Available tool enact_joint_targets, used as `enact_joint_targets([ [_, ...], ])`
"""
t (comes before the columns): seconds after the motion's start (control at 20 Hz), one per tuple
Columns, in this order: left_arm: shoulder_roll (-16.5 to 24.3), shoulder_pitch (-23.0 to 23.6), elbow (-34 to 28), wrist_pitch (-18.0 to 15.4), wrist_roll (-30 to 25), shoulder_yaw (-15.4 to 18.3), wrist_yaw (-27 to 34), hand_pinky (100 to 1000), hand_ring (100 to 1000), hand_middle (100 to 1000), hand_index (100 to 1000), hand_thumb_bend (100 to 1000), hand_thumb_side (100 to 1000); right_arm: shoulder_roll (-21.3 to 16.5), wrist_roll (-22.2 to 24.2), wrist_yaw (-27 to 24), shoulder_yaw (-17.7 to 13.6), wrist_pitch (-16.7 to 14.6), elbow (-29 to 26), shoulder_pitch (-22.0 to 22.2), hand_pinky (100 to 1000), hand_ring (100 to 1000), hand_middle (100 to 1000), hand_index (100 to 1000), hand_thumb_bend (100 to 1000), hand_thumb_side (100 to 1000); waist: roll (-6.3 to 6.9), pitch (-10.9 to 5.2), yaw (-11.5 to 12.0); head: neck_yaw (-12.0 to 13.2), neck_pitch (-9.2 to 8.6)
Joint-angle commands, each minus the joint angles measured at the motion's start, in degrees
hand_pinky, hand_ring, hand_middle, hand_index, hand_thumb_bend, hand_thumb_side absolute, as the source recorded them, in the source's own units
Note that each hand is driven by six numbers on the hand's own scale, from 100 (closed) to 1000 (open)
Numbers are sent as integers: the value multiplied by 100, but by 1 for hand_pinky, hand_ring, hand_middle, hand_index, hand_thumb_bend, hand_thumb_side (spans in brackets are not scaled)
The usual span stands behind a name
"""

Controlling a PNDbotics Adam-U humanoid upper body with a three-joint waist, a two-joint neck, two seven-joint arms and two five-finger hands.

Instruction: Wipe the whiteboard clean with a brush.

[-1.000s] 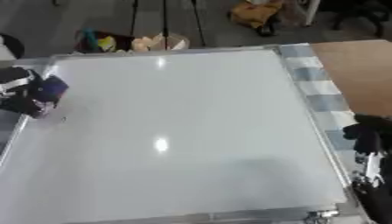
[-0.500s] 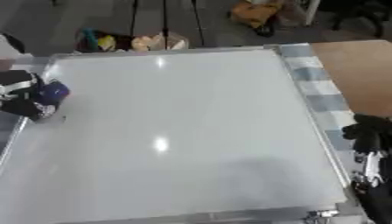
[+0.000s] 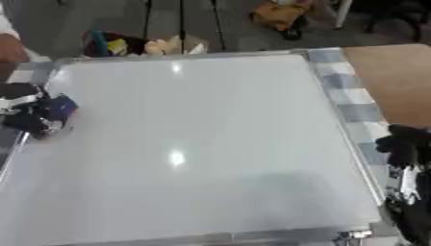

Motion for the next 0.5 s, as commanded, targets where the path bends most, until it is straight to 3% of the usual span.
enact_joint_targets([
  [0.05, 103, -63, -22, -53, -49, 0, -75, 578, 607, 436, 446, 100, 697, -38, -14, -43, -40, 0, -116, -16, 469, 528, 432, 672, 100, 682, -19, -133, 16, -15, -34],
  [0.5, 79, -40, 33, -219, -218, -20, -247, 608, 667, 563, 478, 100, 738, -44, -72, -67, -56, 20, -116, -8, 468, 526, 430, 671, 100, 678, -24, -150, 20, -20, -40],
])
